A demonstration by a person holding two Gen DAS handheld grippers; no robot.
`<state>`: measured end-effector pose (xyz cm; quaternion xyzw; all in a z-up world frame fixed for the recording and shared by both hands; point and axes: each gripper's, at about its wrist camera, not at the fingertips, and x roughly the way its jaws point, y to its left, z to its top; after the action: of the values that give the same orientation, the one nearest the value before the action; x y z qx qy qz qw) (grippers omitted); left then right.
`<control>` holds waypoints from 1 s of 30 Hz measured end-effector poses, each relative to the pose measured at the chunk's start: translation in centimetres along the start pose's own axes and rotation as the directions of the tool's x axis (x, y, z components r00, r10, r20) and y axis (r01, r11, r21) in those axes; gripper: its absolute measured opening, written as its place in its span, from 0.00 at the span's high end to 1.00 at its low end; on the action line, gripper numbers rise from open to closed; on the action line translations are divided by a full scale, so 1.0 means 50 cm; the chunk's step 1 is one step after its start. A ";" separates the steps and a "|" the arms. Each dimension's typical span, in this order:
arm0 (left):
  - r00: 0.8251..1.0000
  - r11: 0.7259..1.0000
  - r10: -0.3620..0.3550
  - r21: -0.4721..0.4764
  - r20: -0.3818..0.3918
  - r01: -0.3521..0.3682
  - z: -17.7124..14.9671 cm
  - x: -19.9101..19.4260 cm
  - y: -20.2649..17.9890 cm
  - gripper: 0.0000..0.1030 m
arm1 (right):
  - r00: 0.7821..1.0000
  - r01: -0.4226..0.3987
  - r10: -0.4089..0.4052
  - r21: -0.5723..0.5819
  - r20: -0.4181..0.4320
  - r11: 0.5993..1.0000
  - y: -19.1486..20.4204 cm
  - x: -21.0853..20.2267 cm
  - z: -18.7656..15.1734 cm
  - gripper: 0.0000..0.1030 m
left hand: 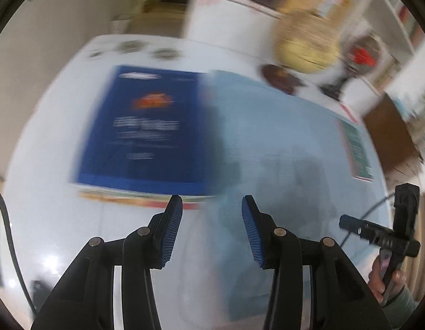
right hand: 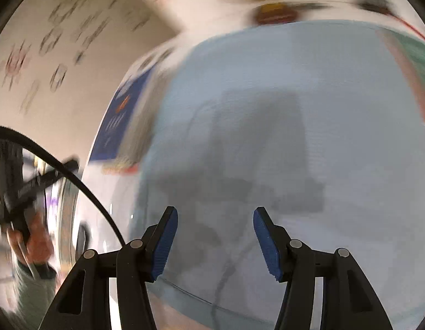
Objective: Organize books
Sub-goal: 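Move the right gripper over the mat to the green book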
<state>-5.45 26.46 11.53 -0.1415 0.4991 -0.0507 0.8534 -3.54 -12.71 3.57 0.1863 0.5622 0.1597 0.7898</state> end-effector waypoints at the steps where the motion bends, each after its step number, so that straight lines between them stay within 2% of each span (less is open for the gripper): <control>1: 0.999 0.999 -0.040 0.010 -0.006 0.040 0.004 0.013 -0.047 0.59 | 1.000 -0.004 0.003 0.050 0.028 0.999 -0.045 -0.029 0.005 0.46; 4: 0.990 0.988 -0.143 0.052 -0.010 0.144 0.011 0.054 -0.200 0.59 | 0.995 -0.020 0.001 0.199 0.097 0.980 -0.207 -0.115 0.034 0.46; 7: 0.986 0.980 -0.163 0.110 -0.033 0.165 0.022 0.102 -0.356 0.59 | 0.990 -0.032 -0.009 0.291 0.141 0.956 -0.344 -0.199 0.075 0.46; 9: 0.982 0.973 -0.171 0.144 -0.078 0.180 0.032 0.151 -0.467 0.59 | 0.984 -0.020 -0.034 0.300 0.174 0.954 -0.423 -0.264 0.097 0.46; 12: 0.979 0.963 -0.167 0.193 -0.116 0.187 0.042 0.217 -0.594 0.59 | 0.985 0.025 -0.076 0.306 0.156 0.952 -0.519 -0.313 0.120 0.45; 15: 0.972 0.961 -0.173 0.188 -0.158 0.202 0.057 0.295 -0.694 0.59 | 0.991 0.025 -0.067 0.328 0.117 0.944 -0.611 -0.331 0.150 0.45; 18: 0.961 0.963 -0.196 0.146 -0.197 0.226 0.072 0.368 -0.755 0.59 | 0.994 0.014 -0.045 0.298 0.099 0.954 -0.643 -0.333 0.184 0.45; 22: 0.960 0.975 -0.166 0.107 -0.227 0.194 0.084 0.438 -0.791 0.59 | 0.995 0.014 -0.033 0.197 0.093 0.980 -0.635 -0.311 0.231 0.45; 25: 0.966 0.986 -0.125 0.077 -0.226 0.146 0.088 0.466 -0.798 0.59 | 0.996 0.028 -0.039 0.124 0.086 0.992 -0.635 -0.279 0.259 0.45; 27: 0.969 0.991 -0.102 0.065 -0.226 0.120 0.090 0.471 -0.798 0.59 | 0.995 0.050 -0.057 0.088 0.087 0.995 -0.636 -0.257 0.280 0.46; 29: 0.971 0.991 -0.103 0.066 -0.217 0.119 0.091 0.470 -0.801 0.59 | 0.983 0.124 -0.133 0.073 0.126 0.990 -0.640 -0.243 0.301 0.46; 30: 0.975 0.992 -0.085 0.074 -0.205 0.102 0.093 0.474 -0.803 0.59 | 0.980 0.133 -0.141 0.065 0.138 0.989 -0.645 -0.236 0.312 0.47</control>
<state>12.55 -16.40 5.59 -0.1228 0.5733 -0.1257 0.8002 8.86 -48.31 2.72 0.1798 0.5201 0.0754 0.8316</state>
